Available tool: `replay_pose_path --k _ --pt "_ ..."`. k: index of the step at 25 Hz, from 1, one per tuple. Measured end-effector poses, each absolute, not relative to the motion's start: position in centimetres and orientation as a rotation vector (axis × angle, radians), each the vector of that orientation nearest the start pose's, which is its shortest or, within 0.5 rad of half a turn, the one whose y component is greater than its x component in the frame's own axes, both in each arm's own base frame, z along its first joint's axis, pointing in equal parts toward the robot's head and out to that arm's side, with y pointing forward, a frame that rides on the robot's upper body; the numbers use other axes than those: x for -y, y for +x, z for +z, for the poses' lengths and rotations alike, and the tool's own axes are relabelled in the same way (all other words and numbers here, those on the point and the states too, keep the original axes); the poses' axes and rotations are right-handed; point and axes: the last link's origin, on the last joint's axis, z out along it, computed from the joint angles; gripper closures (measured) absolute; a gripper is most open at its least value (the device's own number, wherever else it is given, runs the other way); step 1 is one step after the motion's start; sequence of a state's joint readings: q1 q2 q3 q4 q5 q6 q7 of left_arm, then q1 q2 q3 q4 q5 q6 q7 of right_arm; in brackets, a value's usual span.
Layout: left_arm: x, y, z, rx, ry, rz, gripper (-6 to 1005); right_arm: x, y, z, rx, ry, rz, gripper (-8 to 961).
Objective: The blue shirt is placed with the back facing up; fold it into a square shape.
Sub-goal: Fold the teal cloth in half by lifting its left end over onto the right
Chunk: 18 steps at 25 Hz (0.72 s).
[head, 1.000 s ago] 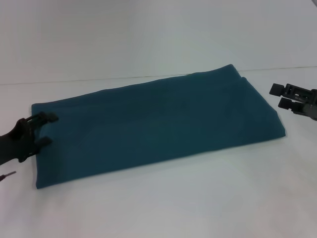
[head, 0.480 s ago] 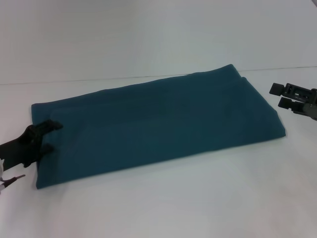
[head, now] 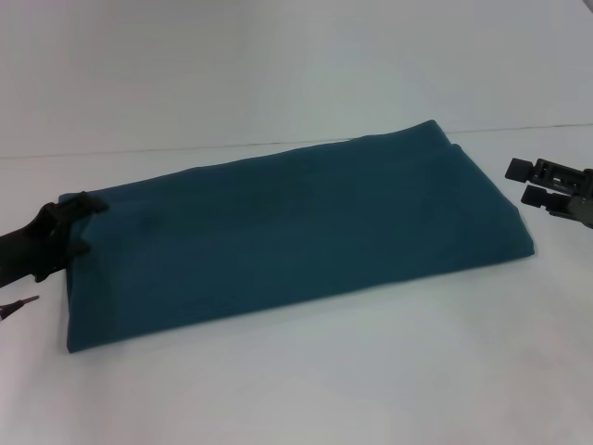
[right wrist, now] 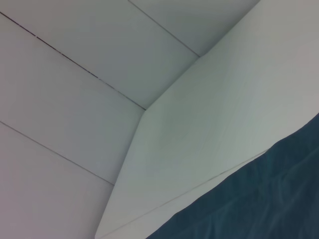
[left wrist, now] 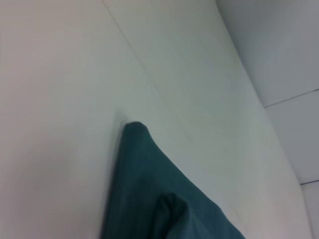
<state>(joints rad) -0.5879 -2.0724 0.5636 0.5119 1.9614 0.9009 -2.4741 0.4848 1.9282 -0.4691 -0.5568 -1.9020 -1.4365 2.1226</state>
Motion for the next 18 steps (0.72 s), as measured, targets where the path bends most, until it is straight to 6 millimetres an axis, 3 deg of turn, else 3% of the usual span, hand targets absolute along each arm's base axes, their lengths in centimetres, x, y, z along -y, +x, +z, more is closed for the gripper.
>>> replay_pose_path --k 11,18 --pt "-39.2 -33.1 0.0 1.991 -1.444 -0.833 197 -34.8 32.5 8.5 -1.650 -1.979 1.021 52" --pt "-38.6 -31.5 2.9 1.872 -1.679 -0.865 196 -34.9 32.5 8.8 -1.643 -1.988 1.013 52"
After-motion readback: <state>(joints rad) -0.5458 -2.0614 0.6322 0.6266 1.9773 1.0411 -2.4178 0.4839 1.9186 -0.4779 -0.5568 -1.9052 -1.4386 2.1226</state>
